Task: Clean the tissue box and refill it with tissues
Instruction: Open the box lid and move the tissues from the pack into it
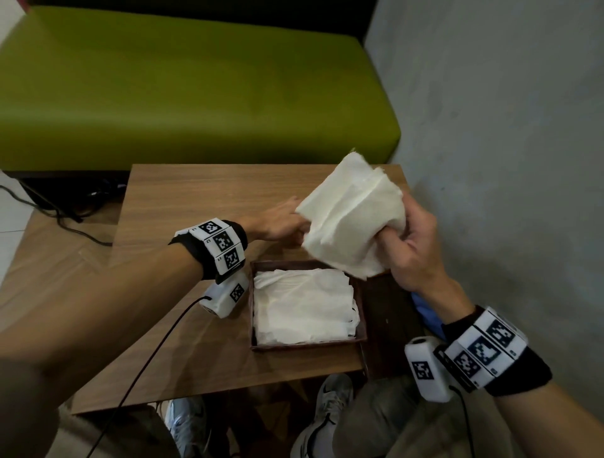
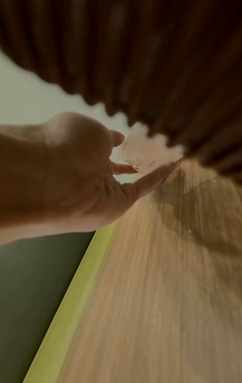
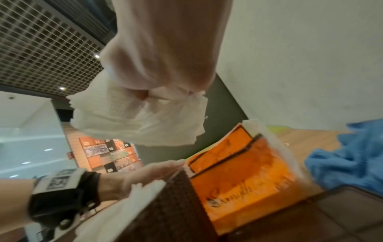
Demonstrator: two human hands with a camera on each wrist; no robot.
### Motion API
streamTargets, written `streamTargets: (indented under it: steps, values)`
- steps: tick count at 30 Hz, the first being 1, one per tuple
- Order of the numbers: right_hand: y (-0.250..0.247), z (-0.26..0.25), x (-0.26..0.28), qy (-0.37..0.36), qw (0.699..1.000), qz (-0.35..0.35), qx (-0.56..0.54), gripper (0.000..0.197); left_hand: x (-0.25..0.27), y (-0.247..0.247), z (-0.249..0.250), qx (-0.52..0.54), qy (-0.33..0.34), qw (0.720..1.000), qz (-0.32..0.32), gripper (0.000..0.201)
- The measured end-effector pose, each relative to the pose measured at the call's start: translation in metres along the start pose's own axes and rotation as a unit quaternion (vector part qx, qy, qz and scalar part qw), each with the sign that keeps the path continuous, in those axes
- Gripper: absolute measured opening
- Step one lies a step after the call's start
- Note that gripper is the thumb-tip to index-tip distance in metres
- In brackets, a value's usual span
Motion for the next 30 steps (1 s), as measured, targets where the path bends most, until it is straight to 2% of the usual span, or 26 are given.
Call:
streamTargets:
  steps: [1, 2, 4, 5, 6, 7, 12, 14, 16, 18, 21, 23, 25, 26, 28, 30]
  values:
    - [0.012, -0.006, -0.001, 0.0, 0.999, -0.041, -0.021, 0.034, 0.021, -0.007, 0.022, -0.037, 0.026, 0.999, 0.024, 0.019]
    - [0.027, -0.011, 0.0, 0.009, 0.995, -0.09, -0.042, 0.038, 0.037, -0.011, 0.03, -0.044, 0.028, 0.998, 0.019, 0.023]
    - [0.057, -0.012, 0.008, 0.051, 0.978, -0.189, -0.072, 0.043, 0.033, -0.019, 0.015, 0.034, 0.031, 0.998, 0.032, 0.035]
    - [0.07, -0.01, 0.013, 0.074, 0.967, -0.233, -0.071, 0.04, 0.025, -0.018, 0.002, 0.08, 0.014, 0.997, 0.017, 0.049]
    - [0.082, -0.008, 0.019, 0.095, 0.955, -0.275, -0.062, 0.034, 0.025, -0.02, 0.002, 0.072, 0.024, 0.997, 0.013, 0.063]
    - [0.092, -0.005, 0.024, 0.11, 0.943, -0.31, -0.044, 0.027, 0.03, -0.023, 0.001, 0.077, 0.032, 0.997, 0.004, 0.067]
    - [0.118, 0.003, 0.041, 0.116, 0.903, -0.408, 0.07, 0.013, 0.057, -0.03, -0.014, 0.144, 0.09, 0.985, -0.011, 0.057]
    - [0.123, 0.003, 0.043, 0.093, 0.892, -0.422, 0.133, 0.009, 0.069, -0.016, -0.018, 0.157, 0.108, 0.98, -0.056, 0.05]
    - [0.127, 0.0, 0.045, 0.071, 0.877, -0.434, 0.192, 0.011, 0.077, -0.001, -0.024, 0.107, 0.121, 0.983, -0.085, 0.036]
    - [0.13, 0.003, 0.048, 0.075, 0.865, -0.445, 0.218, 0.024, 0.079, 0.008, -0.03, 0.055, 0.138, 0.986, -0.077, 0.02]
    - [0.126, 0.009, 0.053, 0.092, 0.87, -0.437, 0.206, 0.039, 0.078, 0.014, -0.033, 0.048, 0.154, 0.985, -0.064, 0.014]
    - [0.119, 0.004, 0.051, 0.044, 0.874, -0.421, 0.238, 0.049, 0.078, 0.013, -0.034, 0.045, 0.16, 0.985, -0.054, 0.015]
    - [0.108, -0.012, 0.045, -0.05, 0.862, -0.385, 0.325, 0.056, 0.077, 0.01, -0.034, 0.043, 0.171, 0.984, -0.038, 0.02]
    - [0.101, -0.02, 0.04, -0.087, 0.861, -0.355, 0.353, 0.054, 0.077, 0.008, -0.034, 0.044, 0.173, 0.984, -0.028, 0.021]
    - [0.094, -0.027, 0.037, -0.106, 0.875, -0.326, 0.341, 0.039, 0.078, 0.006, -0.034, 0.049, 0.172, 0.984, -0.019, 0.024]
    - [0.103, -0.02, 0.044, -0.064, 0.881, -0.367, 0.291, 0.024, 0.077, 0.007, -0.034, 0.056, 0.168, 0.984, -0.02, 0.024]
Point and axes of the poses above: each hand's wrist, its own x-axis away from the middle knuckle, its own y-axis out of the palm, z = x × y, the point moved 10 cm from there along -x, towards the middle knuckle, and after that the axes turned 8 degrees about -y, right-handed, at the moved point
